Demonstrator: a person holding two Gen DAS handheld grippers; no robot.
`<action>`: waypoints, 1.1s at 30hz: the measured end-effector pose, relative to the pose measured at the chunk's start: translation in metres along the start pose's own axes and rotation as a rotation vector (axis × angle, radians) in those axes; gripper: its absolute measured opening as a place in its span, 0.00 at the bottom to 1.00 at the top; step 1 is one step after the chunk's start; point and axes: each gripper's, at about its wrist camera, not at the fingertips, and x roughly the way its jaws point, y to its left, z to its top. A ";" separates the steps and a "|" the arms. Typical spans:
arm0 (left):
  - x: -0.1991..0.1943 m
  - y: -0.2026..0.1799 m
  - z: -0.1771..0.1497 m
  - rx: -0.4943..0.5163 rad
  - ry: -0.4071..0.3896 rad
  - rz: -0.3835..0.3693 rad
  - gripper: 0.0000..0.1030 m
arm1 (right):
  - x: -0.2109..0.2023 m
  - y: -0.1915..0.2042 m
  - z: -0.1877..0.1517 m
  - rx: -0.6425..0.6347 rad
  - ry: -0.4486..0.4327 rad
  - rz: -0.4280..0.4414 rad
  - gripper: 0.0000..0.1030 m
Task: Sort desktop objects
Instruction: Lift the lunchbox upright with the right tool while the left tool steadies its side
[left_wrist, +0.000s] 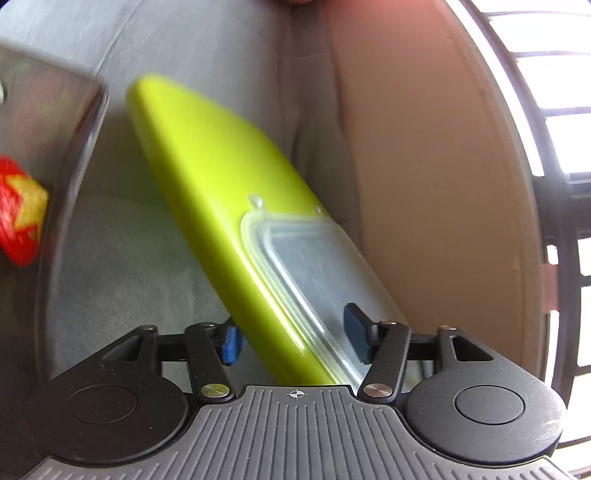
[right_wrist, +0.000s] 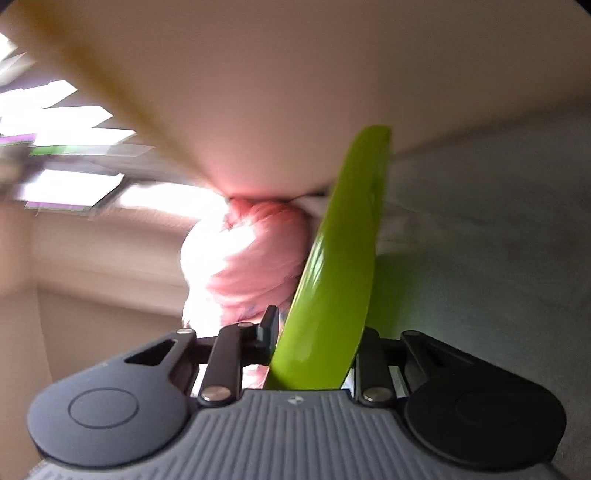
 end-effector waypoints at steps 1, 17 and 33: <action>-0.007 -0.002 0.000 0.017 -0.002 -0.003 0.73 | -0.002 0.013 -0.002 -0.032 0.005 0.005 0.25; -0.190 -0.022 0.002 0.141 -0.039 -0.228 0.93 | -0.032 0.165 -0.004 -0.236 0.134 0.274 0.28; -0.222 0.052 0.006 0.126 -0.131 -0.145 0.98 | -0.013 0.253 -0.015 -0.170 0.373 0.347 0.33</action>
